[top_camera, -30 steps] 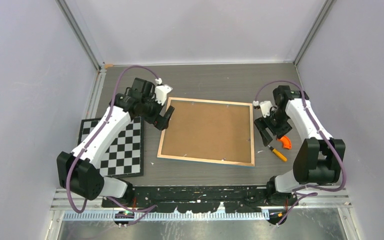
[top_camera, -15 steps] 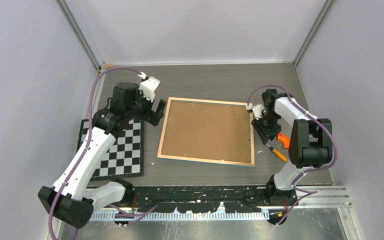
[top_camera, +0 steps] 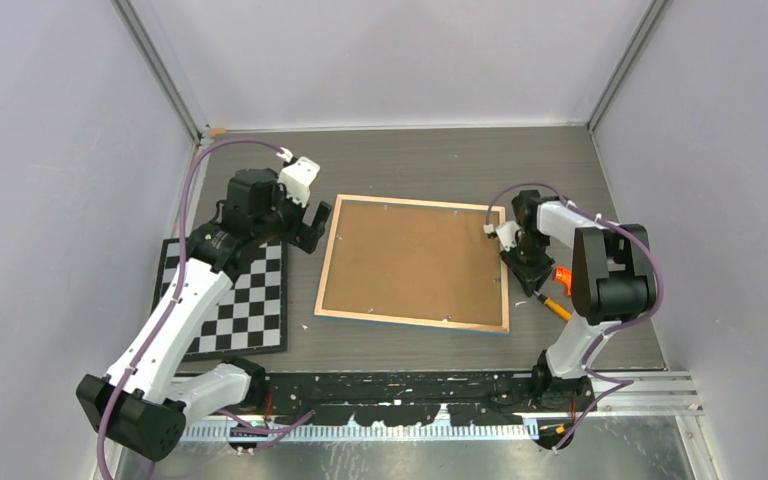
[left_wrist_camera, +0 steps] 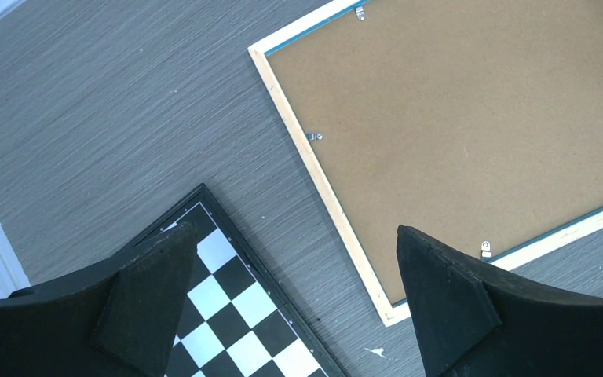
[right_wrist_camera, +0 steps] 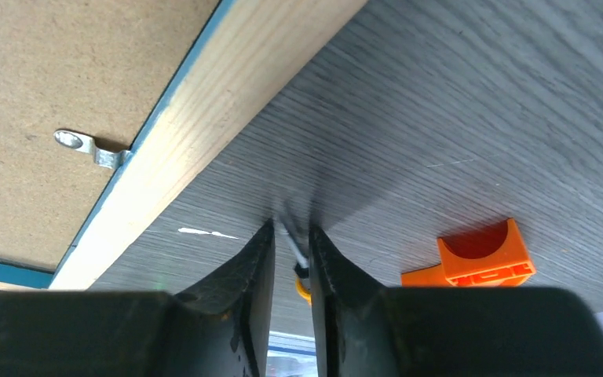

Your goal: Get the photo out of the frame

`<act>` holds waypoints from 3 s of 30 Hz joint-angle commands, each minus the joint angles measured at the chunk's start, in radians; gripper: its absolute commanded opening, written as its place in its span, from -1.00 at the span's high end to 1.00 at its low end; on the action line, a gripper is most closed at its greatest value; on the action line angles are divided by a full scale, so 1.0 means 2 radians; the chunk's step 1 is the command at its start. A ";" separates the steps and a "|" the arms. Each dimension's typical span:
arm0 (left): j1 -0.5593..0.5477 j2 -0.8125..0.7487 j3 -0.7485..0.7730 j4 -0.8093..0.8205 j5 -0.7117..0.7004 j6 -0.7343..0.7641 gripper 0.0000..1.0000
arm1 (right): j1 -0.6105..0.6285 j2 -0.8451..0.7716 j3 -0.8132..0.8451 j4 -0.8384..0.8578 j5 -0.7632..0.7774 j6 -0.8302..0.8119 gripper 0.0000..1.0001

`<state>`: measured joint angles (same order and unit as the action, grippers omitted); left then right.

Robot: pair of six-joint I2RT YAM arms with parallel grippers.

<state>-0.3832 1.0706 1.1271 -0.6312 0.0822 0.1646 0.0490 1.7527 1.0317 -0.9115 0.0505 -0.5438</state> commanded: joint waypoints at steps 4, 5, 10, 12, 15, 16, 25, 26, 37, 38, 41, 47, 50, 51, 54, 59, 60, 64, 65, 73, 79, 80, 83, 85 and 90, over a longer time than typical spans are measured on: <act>0.003 0.004 0.009 0.015 0.013 0.015 -0.99 | 0.000 -0.023 -0.010 0.000 0.000 0.005 0.88; 0.003 0.004 0.010 0.013 0.016 0.018 -0.99 | -0.001 -0.035 -0.005 -0.014 -0.002 0.008 0.96; 0.003 0.008 0.015 0.008 0.027 0.029 -0.99 | -0.001 -0.128 0.056 -0.151 -0.061 0.013 0.99; 0.003 0.010 0.017 0.011 0.034 0.030 -0.99 | 0.000 -0.165 0.107 -0.212 -0.089 0.017 0.99; 0.003 0.022 0.029 0.015 0.047 0.017 -0.99 | 0.000 -0.198 0.181 -0.246 -0.133 0.046 0.99; 0.003 0.028 0.037 0.016 0.051 0.010 -0.99 | -0.001 -0.201 0.205 -0.246 -0.148 0.061 0.99; 0.003 0.095 0.156 0.037 0.056 0.017 -0.99 | 0.000 -0.163 0.383 -0.128 -0.365 0.292 0.99; 0.003 0.097 0.166 0.040 0.060 0.020 -0.99 | -0.001 -0.156 0.391 -0.115 -0.379 0.315 0.99; -0.145 0.055 0.111 0.135 0.079 0.305 -0.99 | 0.000 -0.134 0.255 0.210 -0.541 0.740 0.99; -0.169 0.053 0.095 0.144 0.065 0.355 -0.99 | 0.000 -0.132 0.238 0.228 -0.546 0.767 0.99; -0.219 0.051 0.059 0.187 0.057 0.450 -0.99 | 0.001 -0.137 0.203 0.252 -0.547 0.812 0.99; -0.277 0.072 0.035 0.259 0.040 0.480 -0.94 | 0.010 -0.146 0.130 0.309 -0.535 0.912 0.99; -0.284 0.078 0.018 0.281 0.057 0.502 -0.88 | 0.012 -0.149 0.128 0.265 -0.529 0.884 0.99; -0.285 0.081 0.016 0.286 0.061 0.506 -0.87 | 0.013 -0.149 0.129 0.253 -0.529 0.875 0.99; -0.286 0.091 0.020 0.264 0.080 0.526 -0.78 | 0.015 -0.153 0.126 0.228 -0.530 0.862 0.99; -0.290 0.093 0.001 0.251 0.114 0.592 -0.69 | 0.015 -0.162 0.114 0.199 -0.529 0.848 0.99; -0.292 0.096 -0.001 0.251 0.115 0.601 -0.68 | 0.015 -0.163 0.115 0.191 -0.530 0.842 0.99; -0.295 0.108 -0.001 0.256 0.113 0.636 -0.65 | 0.018 -0.164 0.107 0.182 -0.534 0.836 0.99; -0.295 0.110 -0.001 0.258 0.112 0.643 -0.62 | 0.020 -0.164 0.103 0.182 -0.536 0.837 0.99; -0.296 0.118 -0.008 0.261 0.104 0.685 -0.29 | 0.038 -0.170 0.077 0.187 -0.541 0.843 0.99; -0.296 0.117 -0.016 0.259 0.116 0.703 -0.13 | 0.041 -0.165 0.075 0.185 -0.541 0.843 0.99; -0.296 0.117 -0.015 0.256 0.118 0.706 -0.10 | 0.041 -0.165 0.075 0.185 -0.541 0.844 0.99; -0.296 0.115 -0.016 0.242 0.124 0.715 -0.01 | 0.043 -0.165 0.074 0.182 -0.539 0.843 0.99; -0.297 0.114 -0.020 0.241 0.125 0.719 0.01 | 0.043 -0.165 0.073 0.180 -0.539 0.842 0.99; -0.301 0.113 -0.026 0.241 0.118 0.721 0.08 | 0.044 -0.164 0.075 0.180 -0.538 0.842 0.99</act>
<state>-0.9749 1.3052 1.0828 -0.1680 0.2989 1.5852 0.1303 1.4590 1.1790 -0.5480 -1.0004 1.1347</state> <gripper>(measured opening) 0.472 0.036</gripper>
